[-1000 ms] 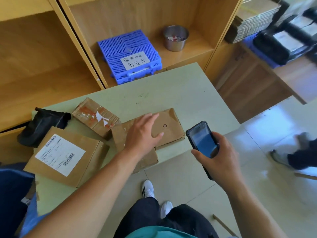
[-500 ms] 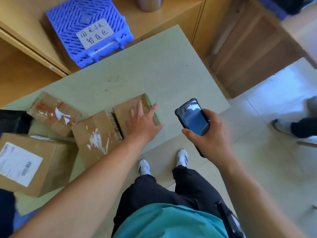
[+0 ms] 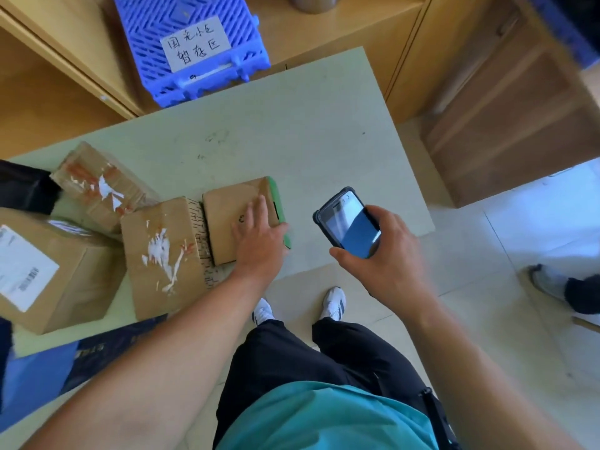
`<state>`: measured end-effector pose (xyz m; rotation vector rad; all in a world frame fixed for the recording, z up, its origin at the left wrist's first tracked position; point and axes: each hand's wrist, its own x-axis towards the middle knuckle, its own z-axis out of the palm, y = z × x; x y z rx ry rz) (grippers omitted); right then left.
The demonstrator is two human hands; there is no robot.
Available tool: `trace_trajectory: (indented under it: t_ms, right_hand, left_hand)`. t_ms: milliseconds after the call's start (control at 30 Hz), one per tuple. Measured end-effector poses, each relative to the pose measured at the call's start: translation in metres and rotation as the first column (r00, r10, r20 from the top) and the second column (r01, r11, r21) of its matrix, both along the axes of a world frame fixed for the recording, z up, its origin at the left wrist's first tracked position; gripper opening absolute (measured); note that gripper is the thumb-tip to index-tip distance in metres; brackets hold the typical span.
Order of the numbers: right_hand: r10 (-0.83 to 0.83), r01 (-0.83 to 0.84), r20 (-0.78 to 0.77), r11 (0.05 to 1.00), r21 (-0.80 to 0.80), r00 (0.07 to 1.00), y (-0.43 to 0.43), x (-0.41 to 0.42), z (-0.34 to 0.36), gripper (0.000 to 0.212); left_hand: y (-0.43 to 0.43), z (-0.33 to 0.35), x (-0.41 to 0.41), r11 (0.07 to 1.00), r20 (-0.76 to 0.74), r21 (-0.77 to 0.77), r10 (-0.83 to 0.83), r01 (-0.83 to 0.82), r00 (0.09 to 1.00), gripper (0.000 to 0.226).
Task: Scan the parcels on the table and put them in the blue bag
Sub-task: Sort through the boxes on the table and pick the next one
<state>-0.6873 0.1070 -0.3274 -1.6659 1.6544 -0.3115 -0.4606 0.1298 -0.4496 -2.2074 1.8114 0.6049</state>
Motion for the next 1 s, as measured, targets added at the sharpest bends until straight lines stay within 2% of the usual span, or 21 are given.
trace_trajectory:
  t_ms: [200,367,567,700,867,1000]
  right_hand:
    - [0.035,-0.035,0.035,0.999,-0.008,0.999,-0.005,0.007,0.001,0.085]
    - [0.044,-0.041,0.056,0.998,-0.053,0.997,-0.016,0.012,0.007,0.080]
    - [0.038,-0.030,0.092,0.996,-0.084,0.995,-0.025,0.017,0.014,0.077]
    - [0.038,-0.031,0.099,0.997,-0.078,0.994,-0.025,0.020,0.015,0.080]
    - [0.031,-0.024,0.089,0.997,-0.076,0.996,-0.021,0.022,0.011,0.080]
    - [0.031,-0.025,0.090,0.998,-0.063,0.995,-0.021,0.024,0.010,0.080]
  left_hand:
    - [-0.018,0.033,0.003,0.991,-0.208,0.026,0.137,-0.135,0.968,0.048]
    - [-0.024,0.078,0.010,0.974,-0.441,-0.110,0.131,-0.198,0.888,0.040]
    - [-0.040,0.109,0.035,0.986,-0.428,-0.120,0.052,-0.113,0.902,0.022]
    - [-0.045,0.104,0.044,0.988,-0.369,-0.090,0.085,-0.127,0.926,0.025]
    - [-0.056,0.084,0.056,0.867,-0.270,-0.450,0.098,-0.216,0.958,0.012]
    - [-0.051,0.082,0.064,0.804,-0.193,-0.575,0.042,-0.148,0.980,0.015]
